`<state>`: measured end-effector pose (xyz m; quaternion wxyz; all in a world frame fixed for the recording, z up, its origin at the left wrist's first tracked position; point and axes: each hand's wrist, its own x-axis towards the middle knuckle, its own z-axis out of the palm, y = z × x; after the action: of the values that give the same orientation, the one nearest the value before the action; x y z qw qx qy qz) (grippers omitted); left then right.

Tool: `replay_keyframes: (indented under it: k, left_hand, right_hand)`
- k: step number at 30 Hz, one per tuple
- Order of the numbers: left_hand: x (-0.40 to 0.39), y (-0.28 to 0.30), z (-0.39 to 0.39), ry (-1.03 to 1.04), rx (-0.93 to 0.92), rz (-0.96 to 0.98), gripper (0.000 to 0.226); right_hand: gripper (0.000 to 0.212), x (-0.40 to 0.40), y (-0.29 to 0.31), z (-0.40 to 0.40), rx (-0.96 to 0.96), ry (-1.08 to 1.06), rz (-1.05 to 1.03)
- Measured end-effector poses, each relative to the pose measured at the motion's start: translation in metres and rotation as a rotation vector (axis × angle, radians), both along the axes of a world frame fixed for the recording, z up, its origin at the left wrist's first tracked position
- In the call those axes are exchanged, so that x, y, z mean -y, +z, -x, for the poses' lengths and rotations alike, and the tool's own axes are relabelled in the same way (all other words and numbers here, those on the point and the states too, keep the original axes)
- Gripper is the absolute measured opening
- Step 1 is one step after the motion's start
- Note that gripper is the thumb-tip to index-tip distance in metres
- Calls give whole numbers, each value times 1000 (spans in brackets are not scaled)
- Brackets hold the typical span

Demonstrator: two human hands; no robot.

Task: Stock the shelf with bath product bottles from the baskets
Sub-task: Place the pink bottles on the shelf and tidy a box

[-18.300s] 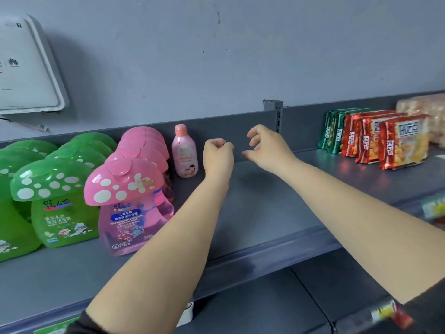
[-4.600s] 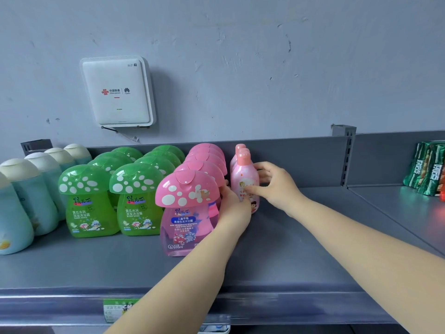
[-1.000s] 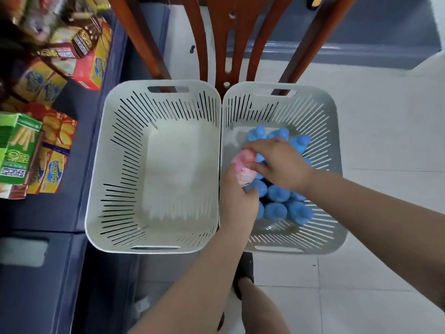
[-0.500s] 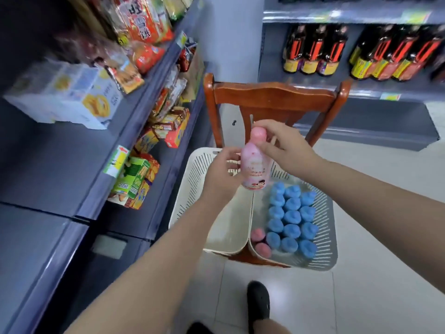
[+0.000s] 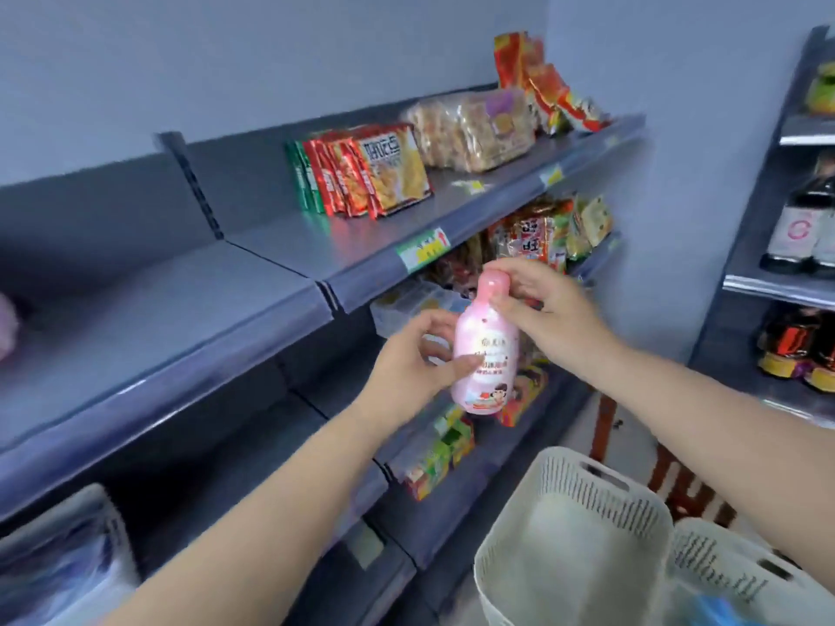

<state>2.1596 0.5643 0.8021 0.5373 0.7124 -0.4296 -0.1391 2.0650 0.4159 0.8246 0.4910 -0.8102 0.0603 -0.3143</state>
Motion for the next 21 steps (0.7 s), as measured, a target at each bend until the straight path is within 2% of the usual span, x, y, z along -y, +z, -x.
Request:
replay_keyframes:
  k: [10,21]
  left_hand:
    - [-118,76,-52,333,99,129,28]
    - [-241,100,-90,609,181,167,27]
  right_hand:
    - [29,-105,85,-102,178,331,40]
    - [21,-226,114,-186,246,551,-4]
